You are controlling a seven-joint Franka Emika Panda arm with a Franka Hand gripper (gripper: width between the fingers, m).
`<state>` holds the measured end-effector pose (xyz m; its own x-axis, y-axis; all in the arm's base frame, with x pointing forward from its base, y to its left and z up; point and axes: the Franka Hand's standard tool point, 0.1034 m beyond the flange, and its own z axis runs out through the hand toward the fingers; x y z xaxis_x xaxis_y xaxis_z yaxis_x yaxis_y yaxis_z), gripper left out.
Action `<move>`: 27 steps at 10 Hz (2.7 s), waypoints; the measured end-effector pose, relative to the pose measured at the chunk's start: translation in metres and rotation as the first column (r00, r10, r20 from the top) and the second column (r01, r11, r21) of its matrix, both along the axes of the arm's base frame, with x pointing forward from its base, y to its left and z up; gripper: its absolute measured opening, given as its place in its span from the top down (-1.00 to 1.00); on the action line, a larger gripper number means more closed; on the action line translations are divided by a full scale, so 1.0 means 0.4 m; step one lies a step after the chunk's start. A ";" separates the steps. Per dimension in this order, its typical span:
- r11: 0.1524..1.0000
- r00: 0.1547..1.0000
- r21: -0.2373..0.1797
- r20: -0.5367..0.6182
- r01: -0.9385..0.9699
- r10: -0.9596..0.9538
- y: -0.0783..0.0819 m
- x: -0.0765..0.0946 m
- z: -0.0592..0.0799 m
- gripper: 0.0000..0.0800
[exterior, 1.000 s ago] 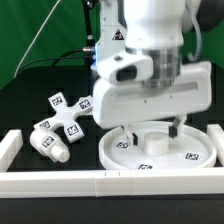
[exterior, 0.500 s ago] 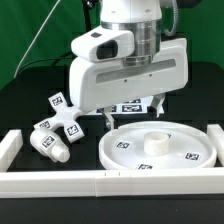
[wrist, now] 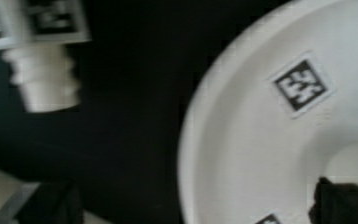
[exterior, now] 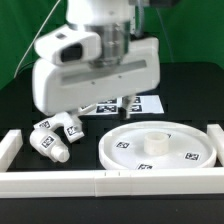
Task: Assemble round table
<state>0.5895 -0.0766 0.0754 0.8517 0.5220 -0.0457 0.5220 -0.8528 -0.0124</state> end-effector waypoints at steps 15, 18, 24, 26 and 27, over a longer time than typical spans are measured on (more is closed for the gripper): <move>1.000 0.998 -0.015 -0.060 -0.008 0.007 -0.150 -0.071 -0.159 0.06; 0.996 0.996 -0.026 -0.042 -0.082 0.081 -0.122 -0.042 -0.112 0.21; 0.947 0.946 -0.043 0.040 -0.319 0.321 0.037 -0.086 0.012 0.21; 0.899 0.898 -0.044 0.038 -0.436 0.438 0.041 -0.090 0.013 0.21; 0.869 0.868 -0.040 0.047 -0.493 0.495 0.072 -0.124 0.014 0.21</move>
Offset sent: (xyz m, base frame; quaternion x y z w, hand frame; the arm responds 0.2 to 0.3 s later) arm 0.0000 0.0000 0.0000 0.0000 0.0000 0.0000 1.0000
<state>0.5399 -0.0478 0.0810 0.4842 0.8746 -0.0267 0.8745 -0.4828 0.0460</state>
